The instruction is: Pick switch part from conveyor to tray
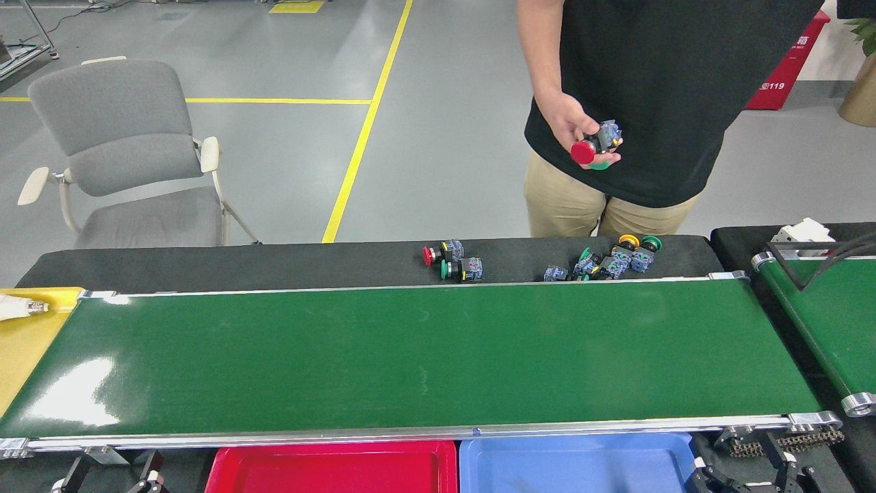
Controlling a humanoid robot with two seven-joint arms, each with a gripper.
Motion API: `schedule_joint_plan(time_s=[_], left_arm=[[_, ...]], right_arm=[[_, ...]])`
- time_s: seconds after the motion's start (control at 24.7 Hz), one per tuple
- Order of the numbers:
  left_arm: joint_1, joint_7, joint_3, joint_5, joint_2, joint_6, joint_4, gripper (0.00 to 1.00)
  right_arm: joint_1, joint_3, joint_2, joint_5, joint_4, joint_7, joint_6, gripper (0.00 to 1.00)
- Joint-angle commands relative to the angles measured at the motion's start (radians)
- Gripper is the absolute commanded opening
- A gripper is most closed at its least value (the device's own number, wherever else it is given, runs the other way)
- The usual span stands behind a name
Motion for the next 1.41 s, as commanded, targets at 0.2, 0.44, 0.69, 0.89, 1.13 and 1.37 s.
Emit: schedule_joint_plan(time_s=[0.2, 0.44, 0.69, 0.89, 1.13, 1.37], left_arm=[[-0.002, 0.043, 0.022, 0.004, 0.005, 0.001, -0.008, 1.0], [-0.002, 0.066, 0.011, 0.004, 0.008, 0.001, -0.014, 1.0], [-0.002, 0.068, 0.005, 0.001, 0.014, 0.001, -0.013, 1.0], [-0.002, 0.069, 0.004, 0.001, 0.008, -0.001, -0.014, 1.0], [-0.003, 0.069, 0.005, -0.001, 0.0, 0.002, -0.008, 1.0], [-0.003, 0.069, 0.005, -0.001, -0.001, 0.007, -0.008, 1.0]], right_arm=[[-0.004, -0.005, 0.007, -0.001, -0.008, -0.004, 0.007, 0.98], [-0.013, -0.003, -0.004, -0.002, 0.009, -0.008, -0.017, 0.98], [-0.029, -0.002, -0.001, -0.002, 0.013, -0.002, -0.017, 0.98], [-0.03, -0.002, 0.004, -0.014, 0.013, -0.008, -0.019, 0.99], [-0.036, 0.0, 0.01, -0.053, 0.013, -0.008, -0.023, 0.99], [-0.022, 0.009, 0.03, -0.059, 0.013, -0.001, -0.029, 0.99]])
